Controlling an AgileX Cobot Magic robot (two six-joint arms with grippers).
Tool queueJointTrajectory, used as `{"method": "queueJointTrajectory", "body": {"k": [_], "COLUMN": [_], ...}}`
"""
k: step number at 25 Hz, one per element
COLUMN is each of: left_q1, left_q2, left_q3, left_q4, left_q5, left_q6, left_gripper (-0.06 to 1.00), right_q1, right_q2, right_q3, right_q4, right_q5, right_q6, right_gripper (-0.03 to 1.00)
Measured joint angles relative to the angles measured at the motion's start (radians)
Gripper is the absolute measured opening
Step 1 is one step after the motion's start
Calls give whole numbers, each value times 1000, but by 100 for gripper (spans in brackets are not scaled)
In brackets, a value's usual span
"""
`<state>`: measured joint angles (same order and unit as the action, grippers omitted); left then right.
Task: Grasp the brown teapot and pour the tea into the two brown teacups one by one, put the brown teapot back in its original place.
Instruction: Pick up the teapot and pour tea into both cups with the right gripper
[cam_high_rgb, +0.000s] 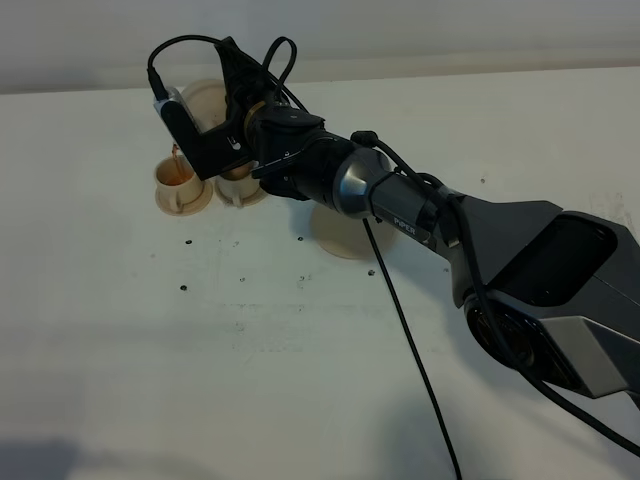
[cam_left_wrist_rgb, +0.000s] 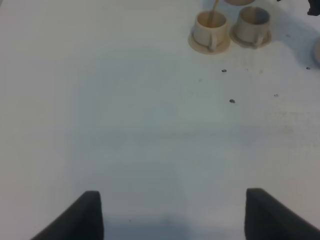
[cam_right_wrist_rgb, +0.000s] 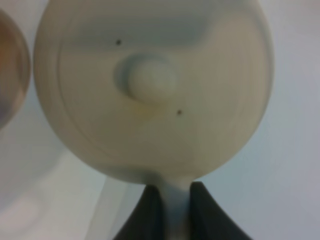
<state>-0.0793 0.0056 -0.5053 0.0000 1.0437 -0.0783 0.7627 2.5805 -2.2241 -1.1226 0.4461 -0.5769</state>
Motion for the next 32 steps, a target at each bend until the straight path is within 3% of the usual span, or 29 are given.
{"method": "queueJointTrajectory", "body": {"k": [32], "left_q1": [0], "left_q2": [0], "left_q3": [0], "left_q4": [0], "left_q5": [0], "left_q6": [0], "left_gripper": [59], "right_q1": [0], "right_q2": [0], "right_q3": [0], "right_q4": [-93], "right_q5": [-9], "right_q6": [-44], "right_gripper": [12]}}
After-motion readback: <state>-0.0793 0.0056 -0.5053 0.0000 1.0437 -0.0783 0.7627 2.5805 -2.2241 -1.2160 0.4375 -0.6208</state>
